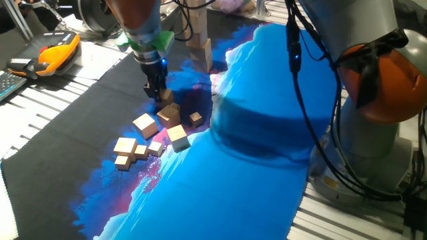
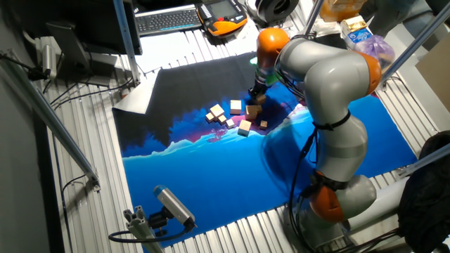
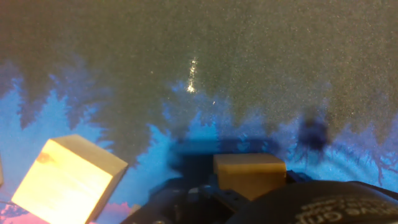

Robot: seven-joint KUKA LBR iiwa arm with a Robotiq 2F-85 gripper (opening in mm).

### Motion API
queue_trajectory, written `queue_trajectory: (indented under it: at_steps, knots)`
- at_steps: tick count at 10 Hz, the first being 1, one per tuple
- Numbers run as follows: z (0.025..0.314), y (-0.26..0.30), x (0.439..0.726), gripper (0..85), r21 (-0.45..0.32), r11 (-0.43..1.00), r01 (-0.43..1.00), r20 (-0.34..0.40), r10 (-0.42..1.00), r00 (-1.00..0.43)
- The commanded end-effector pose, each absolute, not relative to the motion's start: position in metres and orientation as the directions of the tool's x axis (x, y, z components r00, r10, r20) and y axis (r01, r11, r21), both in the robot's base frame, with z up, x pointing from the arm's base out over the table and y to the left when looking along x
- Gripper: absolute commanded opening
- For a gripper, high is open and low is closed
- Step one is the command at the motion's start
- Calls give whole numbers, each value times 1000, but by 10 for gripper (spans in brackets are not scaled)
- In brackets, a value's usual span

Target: Stack the blocks in a vertical line of five

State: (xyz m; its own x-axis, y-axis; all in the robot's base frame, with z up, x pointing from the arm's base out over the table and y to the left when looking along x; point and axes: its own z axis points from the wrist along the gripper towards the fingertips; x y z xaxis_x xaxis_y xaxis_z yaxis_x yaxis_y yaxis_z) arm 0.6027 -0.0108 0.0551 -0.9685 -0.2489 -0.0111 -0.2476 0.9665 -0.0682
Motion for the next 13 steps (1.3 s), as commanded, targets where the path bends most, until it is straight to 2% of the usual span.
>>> queue_trajectory:
  at_steps: [1, 2, 5, 9, 11, 13]
  knots:
    - [58, -10, 603, 170, -69, 963, -261, -1, -262, -965]
    - [66, -11, 604, 0, -51, 961, -270, 27, -269, -963]
    - [99, -12, 599, 0, -38, 962, -271, 69, -268, -961]
    - [154, -23, 559, 0, -48, 970, -237, 62, -234, -970]
    - [163, -36, 537, 0, -47, 971, -236, 52, -233, -971]
    - [159, -50, 523, 0, -44, 973, -227, 47, -225, -973]
